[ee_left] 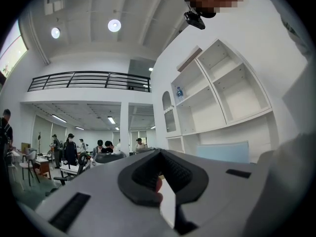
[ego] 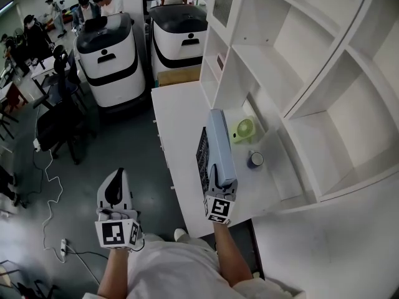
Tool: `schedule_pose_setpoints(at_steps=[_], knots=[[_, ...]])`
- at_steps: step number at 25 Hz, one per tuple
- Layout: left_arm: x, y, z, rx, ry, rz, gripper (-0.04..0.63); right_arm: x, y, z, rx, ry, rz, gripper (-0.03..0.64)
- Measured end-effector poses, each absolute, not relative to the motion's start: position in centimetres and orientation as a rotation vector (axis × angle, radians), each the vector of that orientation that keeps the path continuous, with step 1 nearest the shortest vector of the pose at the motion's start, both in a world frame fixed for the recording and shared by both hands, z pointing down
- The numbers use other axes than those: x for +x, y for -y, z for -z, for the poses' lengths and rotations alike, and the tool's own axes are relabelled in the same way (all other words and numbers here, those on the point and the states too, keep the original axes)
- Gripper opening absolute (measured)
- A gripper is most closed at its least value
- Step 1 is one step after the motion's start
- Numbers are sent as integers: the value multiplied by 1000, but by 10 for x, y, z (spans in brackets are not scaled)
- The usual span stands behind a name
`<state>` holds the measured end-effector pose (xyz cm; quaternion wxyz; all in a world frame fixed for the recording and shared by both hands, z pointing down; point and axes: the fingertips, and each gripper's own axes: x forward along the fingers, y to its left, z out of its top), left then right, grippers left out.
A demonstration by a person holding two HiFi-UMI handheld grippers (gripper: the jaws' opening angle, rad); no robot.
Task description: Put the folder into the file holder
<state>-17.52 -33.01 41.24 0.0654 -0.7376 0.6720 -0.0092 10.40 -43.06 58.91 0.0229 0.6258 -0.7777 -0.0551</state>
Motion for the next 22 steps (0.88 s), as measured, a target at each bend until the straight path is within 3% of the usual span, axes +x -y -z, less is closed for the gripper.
schedule_pose_setpoints(at_steps=[22], knots=[[-181,340,-417,-2222,-2052,5,-9,106,437,-693,1900,2336,61,133]])
